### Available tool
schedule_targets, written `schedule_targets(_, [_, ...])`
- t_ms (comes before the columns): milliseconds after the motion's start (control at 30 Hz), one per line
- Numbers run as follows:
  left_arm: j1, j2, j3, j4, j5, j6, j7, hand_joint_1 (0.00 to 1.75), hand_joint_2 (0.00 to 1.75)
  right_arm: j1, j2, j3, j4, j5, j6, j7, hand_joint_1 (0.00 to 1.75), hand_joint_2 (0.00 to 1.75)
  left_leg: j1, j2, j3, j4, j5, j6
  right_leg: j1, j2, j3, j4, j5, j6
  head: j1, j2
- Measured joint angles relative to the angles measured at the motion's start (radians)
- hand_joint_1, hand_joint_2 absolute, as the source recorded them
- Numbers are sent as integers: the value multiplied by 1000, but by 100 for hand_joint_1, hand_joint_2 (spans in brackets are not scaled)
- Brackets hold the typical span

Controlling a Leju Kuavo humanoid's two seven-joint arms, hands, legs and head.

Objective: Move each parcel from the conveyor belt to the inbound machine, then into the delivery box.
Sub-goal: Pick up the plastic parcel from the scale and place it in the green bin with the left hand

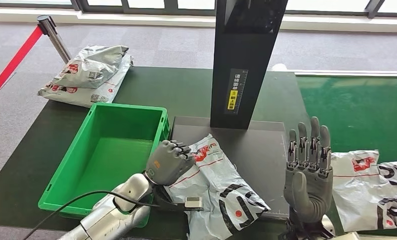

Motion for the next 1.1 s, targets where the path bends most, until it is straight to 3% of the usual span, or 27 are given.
schedule_targets(67, [59, 0, 81, -40, 138, 4, -74, 175, 175, -6, -4, 0, 7, 37, -34, 13, 0, 175, 0, 0, -1, 0, 0, 0, 0, 0, -1, 0, 0, 0, 0, 0])
schedule_targets(200, [127, -3, 194, -112, 287, 7, -150, 69, 175, -30, -10, 6, 18, 82, -69, 49, 0, 175, 0, 1, -2, 0, 0, 0, 0, 0, 0, 0, 0, 0, 0, 0])
schedule_targets(433, [265, -40, 321, -273, 553, -42, -261, 66, 175, -80, -12, 18, 74, 89, -64, 71, 0, 175, 0, 2, 0, -1, -3, -1, -1, 1, 2, 0, -1, -1, 0, 0])
schedule_targets(600, [325, -59, 350, -334, 581, -52, -279, 21, 175, -102, -12, 21, 101, 87, -52, 68, 0, 175, 0, -2, -3, -1, -2, -1, -1, -3, 3, 0, -2, -1, 0, 0])
schedule_targets(767, [384, -75, 355, -366, 618, -72, -302, 5, 175, -135, -12, 25, 126, 83, -21, 65, 0, 175, 0, -1, -4, 0, 1, -1, 0, -2, -3, 0, 0, -1, 0, 0])
schedule_targets(900, [383, -86, 347, -364, 615, -100, -293, 0, 175, -153, -12, 26, 143, 85, -7, 66, 0, 175, 0, -1, -7, 0, 4, -1, 0, -2, -7, 0, 4, -1, 0, 0])
schedule_targets(1000, [353, -99, 328, -345, 610, -138, -283, 0, 44, -155, -12, 26, 150, 93, 11, 68, 0, 175, 0, -1, -7, 0, 5, -1, 0, -2, -7, 0, 5, -1, 0, 0])
schedule_targets(1033, [340, -104, 320, -337, 601, -153, -276, 0, 44, -156, -12, 26, 151, 98, 19, 68, 0, 175, 0, -1, -7, 1, 5, 0, 0, -2, -8, 0, 5, -1, 0, 0])
schedule_targets(1100, [311, -111, 295, -320, 555, -190, -251, 0, 131, -160, -11, 27, 151, 110, 35, 72, 0, 175, 0, -1, -8, 1, 5, 0, 0, -2, -8, 0, 6, -1, 0, 0])
